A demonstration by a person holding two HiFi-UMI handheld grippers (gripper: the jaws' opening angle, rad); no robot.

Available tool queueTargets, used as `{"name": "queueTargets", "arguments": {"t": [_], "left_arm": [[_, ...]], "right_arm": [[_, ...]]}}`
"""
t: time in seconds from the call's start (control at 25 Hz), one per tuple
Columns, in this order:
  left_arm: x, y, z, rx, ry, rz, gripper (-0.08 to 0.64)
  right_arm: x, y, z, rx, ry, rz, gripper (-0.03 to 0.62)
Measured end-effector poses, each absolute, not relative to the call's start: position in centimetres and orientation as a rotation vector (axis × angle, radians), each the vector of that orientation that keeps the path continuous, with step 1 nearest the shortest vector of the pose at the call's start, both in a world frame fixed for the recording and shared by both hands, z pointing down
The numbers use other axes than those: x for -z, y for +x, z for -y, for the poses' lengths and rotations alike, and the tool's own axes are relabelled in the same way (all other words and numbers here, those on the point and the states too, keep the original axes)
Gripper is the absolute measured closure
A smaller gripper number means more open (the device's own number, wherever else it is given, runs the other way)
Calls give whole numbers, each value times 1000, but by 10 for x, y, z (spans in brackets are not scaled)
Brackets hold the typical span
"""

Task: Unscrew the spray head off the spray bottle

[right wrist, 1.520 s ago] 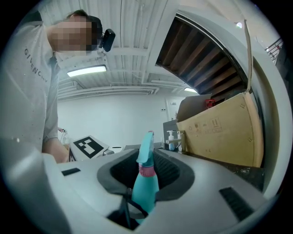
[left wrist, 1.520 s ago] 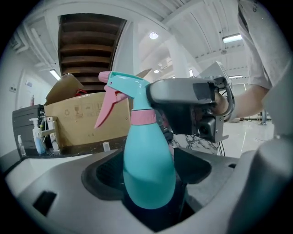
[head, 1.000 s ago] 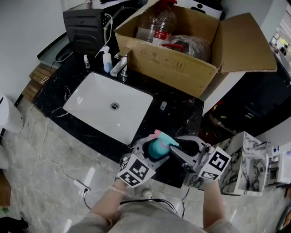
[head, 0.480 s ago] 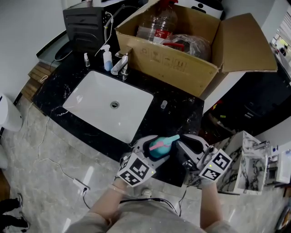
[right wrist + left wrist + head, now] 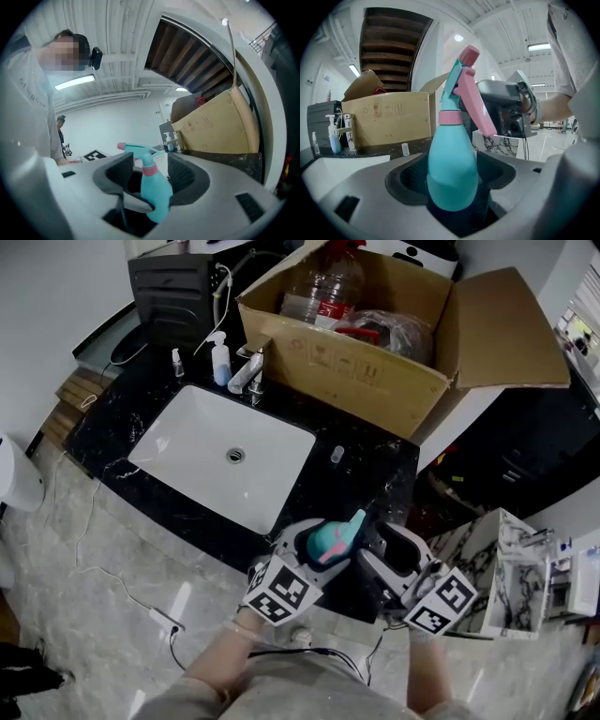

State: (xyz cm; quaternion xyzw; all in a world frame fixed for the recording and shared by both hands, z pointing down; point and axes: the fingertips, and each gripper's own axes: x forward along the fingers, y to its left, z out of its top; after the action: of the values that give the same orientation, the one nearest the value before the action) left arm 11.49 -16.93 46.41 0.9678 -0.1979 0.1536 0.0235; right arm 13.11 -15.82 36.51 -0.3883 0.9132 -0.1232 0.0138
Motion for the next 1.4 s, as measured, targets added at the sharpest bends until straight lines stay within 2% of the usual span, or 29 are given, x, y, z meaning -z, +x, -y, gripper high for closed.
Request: {"name": "queueTargets", "arguments": {"t": [0.16,0.24,0.48,0.64,1.12,1.4], "left_arm": [[-462,114,171,-463,2994,637,227],[-462,113,171,-455,2992,652,227],[-463,113,170,-456,2996,671,229],[-464,113,169,-456,2995,670,230],[-464,111,169,-451,2981,686,236],[-465,107,170,-445,2971,720,236]], "right_arm": [[-359,101,146,451,-1124,-2865,297],[-358,90,149,463,-1133,-2872,278],[-370,85,162,432,-1330,-2885,272],[-371,95,158,413,-1365,-2892,333],[-372,143,150,408,-1436,-2887,413],[-374,156,157,418,-1457,-2846,430]]}}
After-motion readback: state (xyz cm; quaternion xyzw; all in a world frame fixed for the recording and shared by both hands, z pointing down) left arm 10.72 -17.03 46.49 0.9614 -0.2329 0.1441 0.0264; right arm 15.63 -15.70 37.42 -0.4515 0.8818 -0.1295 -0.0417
